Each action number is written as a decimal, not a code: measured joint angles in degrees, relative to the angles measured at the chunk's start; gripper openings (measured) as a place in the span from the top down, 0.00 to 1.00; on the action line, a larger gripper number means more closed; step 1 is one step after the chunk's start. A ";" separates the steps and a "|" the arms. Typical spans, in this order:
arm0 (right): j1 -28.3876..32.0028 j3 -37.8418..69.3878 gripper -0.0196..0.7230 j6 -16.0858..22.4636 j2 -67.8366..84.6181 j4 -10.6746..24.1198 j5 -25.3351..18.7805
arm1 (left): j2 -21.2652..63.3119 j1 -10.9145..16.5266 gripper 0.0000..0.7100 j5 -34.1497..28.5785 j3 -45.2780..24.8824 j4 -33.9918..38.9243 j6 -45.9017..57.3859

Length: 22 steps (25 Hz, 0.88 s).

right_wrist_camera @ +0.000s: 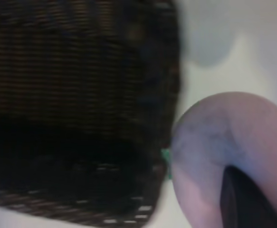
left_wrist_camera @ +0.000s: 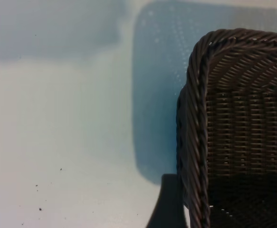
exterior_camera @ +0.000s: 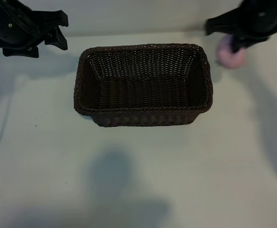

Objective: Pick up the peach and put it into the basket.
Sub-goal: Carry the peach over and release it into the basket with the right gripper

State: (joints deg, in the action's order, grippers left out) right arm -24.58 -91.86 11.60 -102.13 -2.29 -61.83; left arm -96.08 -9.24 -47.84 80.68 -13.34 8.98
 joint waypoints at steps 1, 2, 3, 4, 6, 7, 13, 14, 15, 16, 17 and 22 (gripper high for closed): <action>-1.27 0.00 0.92 0.42 0.00 -0.54 0.88 | 0.00 0.00 0.18 0.00 0.00 0.00 0.00; -2.76 0.00 0.92 0.69 0.00 -1.24 1.59 | 0.00 0.00 0.18 0.00 0.00 0.00 0.00; -4.14 0.00 0.92 0.83 0.00 -1.71 2.50 | 0.00 0.00 0.18 0.00 0.00 0.00 0.00; -5.37 0.00 0.92 0.98 0.00 -2.12 3.37 | 0.00 0.00 0.18 0.00 0.00 0.00 0.00; -7.18 0.00 0.92 1.17 -0.06 -2.55 4.79 | 0.00 0.00 0.18 0.00 0.00 0.00 0.00; -7.91 0.00 0.92 1.22 -0.06 -2.55 5.59 | 0.00 0.00 0.18 0.00 0.00 0.00 0.00; -9.20 -0.10 0.92 1.37 -3.03 -2.60 9.15 | 0.00 0.00 0.18 0.00 0.00 0.00 0.00; -9.20 -0.10 0.92 1.37 -4.36 -2.54 9.39 | 0.00 0.00 0.18 0.00 0.00 0.00 0.00; -9.20 -0.10 0.92 1.31 -5.56 -2.54 9.68 | 0.00 0.00 0.18 0.00 0.00 0.00 -0.05; -9.20 -0.10 0.92 1.19 -7.06 -2.54 9.97 | 0.00 0.00 0.18 0.00 0.00 0.00 -0.05; -9.20 -0.10 0.92 1.13 -8.52 -2.54 10.46 | 0.00 0.00 0.18 0.00 0.00 0.00 -0.05; -9.99 -0.10 0.92 -0.90 -14.27 -3.48 13.31 | 0.00 0.00 0.18 0.00 0.00 0.00 -0.11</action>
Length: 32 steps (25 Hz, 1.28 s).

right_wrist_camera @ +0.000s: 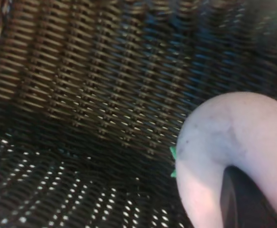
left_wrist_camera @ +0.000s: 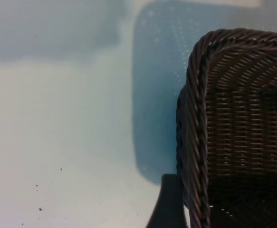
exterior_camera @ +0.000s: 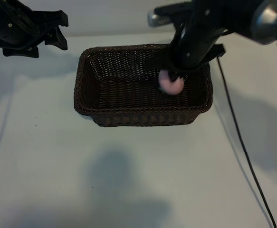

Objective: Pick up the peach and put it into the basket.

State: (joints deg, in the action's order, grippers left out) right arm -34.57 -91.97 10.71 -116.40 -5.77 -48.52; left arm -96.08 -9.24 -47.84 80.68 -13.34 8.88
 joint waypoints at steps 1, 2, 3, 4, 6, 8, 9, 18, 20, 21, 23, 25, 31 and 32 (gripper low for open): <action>-0.20 0.00 0.92 -0.32 -0.94 -0.15 0.19 | 0.00 0.00 0.18 0.00 0.00 0.00 0.00; -0.27 0.00 0.92 -0.61 -1.83 -0.27 0.36 | 0.00 0.00 0.18 0.00 0.00 0.00 0.00; -0.35 0.00 0.92 -0.76 -2.42 -0.33 0.58 | 0.00 0.00 0.18 0.00 0.00 0.00 0.00; -0.35 0.00 0.92 -0.82 -3.03 -0.39 0.79 | 0.00 0.00 0.18 0.00 0.00 0.00 0.00; -0.35 0.00 0.91 -0.93 -3.58 -0.39 0.96 | 0.00 0.00 0.18 0.00 0.00 0.00 0.00; -0.35 -0.06 0.90 -0.93 -3.58 -0.39 1.02 | 0.00 0.00 0.18 0.00 0.00 0.00 0.00; -0.35 -0.36 0.87 -0.93 -3.58 -0.44 0.87 | 0.00 0.00 0.18 0.00 0.00 0.00 0.00; -0.35 -8.63 0.30 -3.36 -3.58 -2.71 -7.37 | 0.00 0.00 0.18 0.00 0.00 0.00 0.00; -0.35 -12.29 0.20 -3.78 -3.58 -2.90 -10.56 | 0.00 0.00 0.18 0.00 0.00 0.00 0.00; -0.35 -14.25 0.18 -3.82 -3.58 -2.90 -12.64 | 0.00 0.00 0.18 0.00 0.00 0.00 0.00; -0.35 -17.82 0.17 -3.82 -3.58 -2.60 -16.23 | 0.00 0.00 0.18 0.00 0.00 0.00 0.00; -0.35 -21.12 0.18 -3.82 -3.58 -1.72 -19.58 | 0.00 0.00 0.18 0.00 0.00 0.00 0.00; 0.05 -26.16 0.21 -3.57 -3.28 3.08 -21.30 | 0.00 0.00 0.18 0.00 0.00 0.00 0.00; 0.48 -26.16 0.21 -3.46 -3.23 3.23 -21.30 | 0.00 0.00 0.18 0.00 0.00 0.00 0.00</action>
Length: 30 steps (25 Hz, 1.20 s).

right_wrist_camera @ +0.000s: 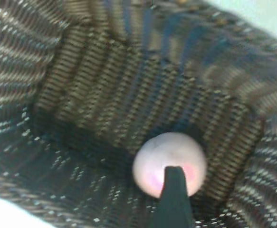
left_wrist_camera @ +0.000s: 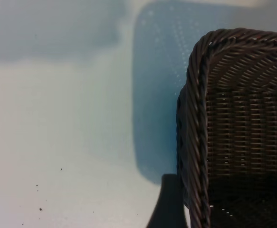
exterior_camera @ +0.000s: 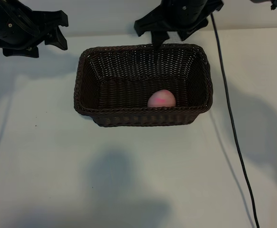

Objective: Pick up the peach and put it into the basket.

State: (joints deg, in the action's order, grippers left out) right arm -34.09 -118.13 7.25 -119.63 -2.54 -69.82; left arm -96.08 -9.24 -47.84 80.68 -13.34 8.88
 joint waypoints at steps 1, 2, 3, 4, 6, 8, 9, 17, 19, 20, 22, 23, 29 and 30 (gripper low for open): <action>0.52 0.00 0.21 0.16 0.13 0.13 -0.13 | 0.00 0.00 0.18 0.00 0.00 0.00 0.12; 1.20 0.00 0.21 0.21 0.27 0.13 -0.13 | 0.00 0.00 0.18 0.00 0.00 0.00 0.12; 2.07 0.00 0.21 0.21 0.47 0.29 -0.19 | 0.00 0.00 0.18 0.00 0.00 0.00 0.12; 2.98 0.00 0.21 0.21 0.72 0.34 -0.25 | 0.00 0.00 0.18 0.00 0.00 0.00 0.07; 4.79 0.00 0.21 0.21 1.13 0.46 -0.25 | 0.00 0.00 0.18 0.00 0.00 0.00 0.07; 6.78 0.00 0.21 0.00 1.51 0.52 -0.30 | 0.00 0.00 0.18 0.00 0.00 0.00 0.07; 7.83 0.00 0.21 -0.26 1.86 0.61 -0.30 | 0.00 0.00 0.18 0.00 0.00 0.00 0.07; 15.49 5.71 0.21 -1.78 6.11 1.04 -0.12 | 0.00 0.00 0.18 0.00 0.00 0.00 0.07; 16.71 8.76 0.21 -1.85 6.88 1.16 -0.12 | 0.00 0.00 0.18 0.00 0.00 0.00 0.07; 17.15 10.26 0.22 -1.90 7.09 1.22 -0.12 | 0.00 0.00 0.18 0.00 0.00 0.00 0.07; 17.53 12.37 0.21 -1.90 7.09 1.23 -0.17 | 0.00 0.00 0.18 0.00 0.00 0.00 0.07; 17.57 12.95 0.21 -1.90 7.09 1.23 -0.24 | 0.00 0.00 0.18 0.00 0.00 0.00 0.07; 16.63 13.27 0.22 -1.96 7.09 -1.73 -0.28 | 0.00 0.00 0.18 0.00 0.00 0.00 0.07; 16.25 13.32 0.22 -1.96 7.09 -1.96 -0.28 | 0.00 0.00 0.18 0.00 0.00 0.00 0.02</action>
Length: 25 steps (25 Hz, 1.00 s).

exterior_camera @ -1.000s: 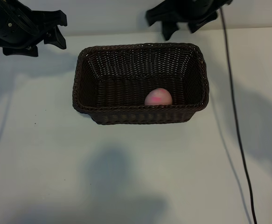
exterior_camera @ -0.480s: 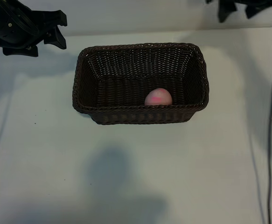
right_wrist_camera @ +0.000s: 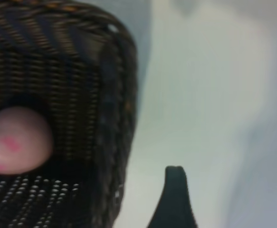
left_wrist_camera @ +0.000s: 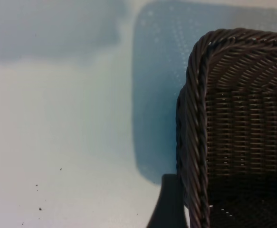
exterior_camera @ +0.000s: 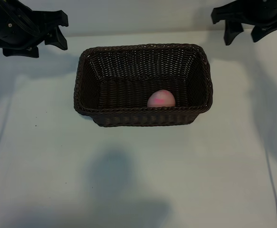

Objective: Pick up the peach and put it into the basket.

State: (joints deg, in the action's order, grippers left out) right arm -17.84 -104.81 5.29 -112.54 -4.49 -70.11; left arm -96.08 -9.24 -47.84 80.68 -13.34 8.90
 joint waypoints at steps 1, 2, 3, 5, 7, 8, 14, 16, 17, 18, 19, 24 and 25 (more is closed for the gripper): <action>-0.49 0.00 0.22 0.00 0.01 0.00 0.00 | 0.00 0.00 0.18 0.00 0.00 0.00 0.00; -0.88 0.00 0.22 0.00 0.01 0.00 0.00 | 0.00 0.00 0.18 0.00 0.00 0.00 0.00; -1.09 0.00 0.22 -0.05 0.01 -0.06 0.00 | 0.00 0.00 0.18 0.00 0.00 0.00 0.00; -1.56 0.00 0.22 -0.05 0.01 -0.13 0.00 | 0.00 0.00 0.18 0.00 0.00 0.00 -0.07; -1.64 0.00 0.22 -0.05 0.01 -0.13 0.00 | 0.00 0.00 0.18 0.00 0.00 0.00 -0.07; -1.64 0.00 0.22 -0.05 0.01 -0.13 0.00 | 0.00 0.00 0.18 0.00 0.00 0.00 -0.07; -1.69 0.00 0.22 -0.05 0.01 -0.13 0.00 | 0.00 0.00 0.18 0.00 0.00 0.00 -0.07; -1.69 0.00 0.22 -0.05 0.01 -0.13 0.00 | 0.00 0.00 0.18 0.00 0.00 0.00 -0.07; -1.69 0.00 0.22 -0.05 0.01 -0.13 0.00 | 0.00 0.00 0.18 0.00 0.00 0.00 -0.07; -1.69 0.00 0.22 -0.05 0.01 -0.13 0.00 | 0.00 0.00 0.18 0.00 0.00 0.00 -0.07; -1.69 0.00 0.22 -0.05 0.01 -0.08 0.00 | 0.00 0.00 0.18 0.00 0.00 0.00 -0.07; -1.69 0.00 0.22 -0.05 0.01 -0.08 0.00 | 0.00 0.00 0.18 0.00 0.00 0.00 -0.07; -1.69 0.00 0.22 -0.05 0.01 -0.08 0.00 | 0.00 0.00 0.18 0.00 0.00 0.00 -0.07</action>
State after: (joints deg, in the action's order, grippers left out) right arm -19.53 -104.81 5.24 -112.54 -4.57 -70.11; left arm -96.08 -9.24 -47.84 80.68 -13.34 8.83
